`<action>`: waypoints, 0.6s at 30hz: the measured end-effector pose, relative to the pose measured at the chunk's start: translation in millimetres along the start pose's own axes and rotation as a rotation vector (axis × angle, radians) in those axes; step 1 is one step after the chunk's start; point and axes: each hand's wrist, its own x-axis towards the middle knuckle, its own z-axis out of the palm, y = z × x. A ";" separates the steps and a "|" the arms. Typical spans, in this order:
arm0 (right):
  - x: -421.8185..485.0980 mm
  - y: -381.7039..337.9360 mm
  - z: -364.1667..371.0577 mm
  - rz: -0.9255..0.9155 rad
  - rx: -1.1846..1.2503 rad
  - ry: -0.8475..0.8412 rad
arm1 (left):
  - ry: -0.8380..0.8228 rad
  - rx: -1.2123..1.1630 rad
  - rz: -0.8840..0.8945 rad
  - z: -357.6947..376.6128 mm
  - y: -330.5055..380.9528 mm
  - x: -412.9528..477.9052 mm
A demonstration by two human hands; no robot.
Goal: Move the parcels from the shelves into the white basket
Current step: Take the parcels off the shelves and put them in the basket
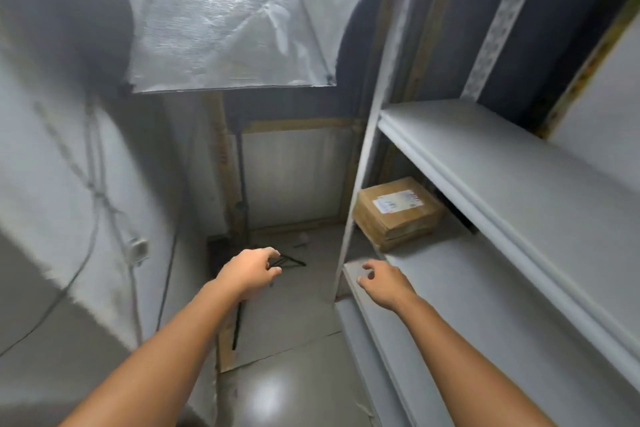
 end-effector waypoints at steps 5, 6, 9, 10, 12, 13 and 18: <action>59.3 45.6 -28.2 0.079 0.157 0.104 | -0.005 0.001 0.052 14.3 54.4 94.1; 72.0 53.3 -32.6 0.090 0.194 0.135 | -0.003 -0.006 0.060 18.7 63.4 112.3; 105.4 72.0 -40.2 0.122 0.303 0.202 | -0.004 -0.047 0.090 33.0 83.4 163.9; 114.0 75.2 -41.6 0.137 0.333 0.218 | 0.003 -0.069 0.095 36.7 87.4 177.8; 135.2 82.7 -43.1 0.175 0.390 0.262 | 0.005 -0.119 0.110 46.2 96.3 209.6; 145.7 85.2 -43.2 0.191 0.421 0.291 | 0.000 -0.141 0.119 51.3 100.6 225.4; 200.8 91.7 -34.6 0.286 0.612 0.470 | -0.047 -0.256 0.162 80.0 122.0 300.8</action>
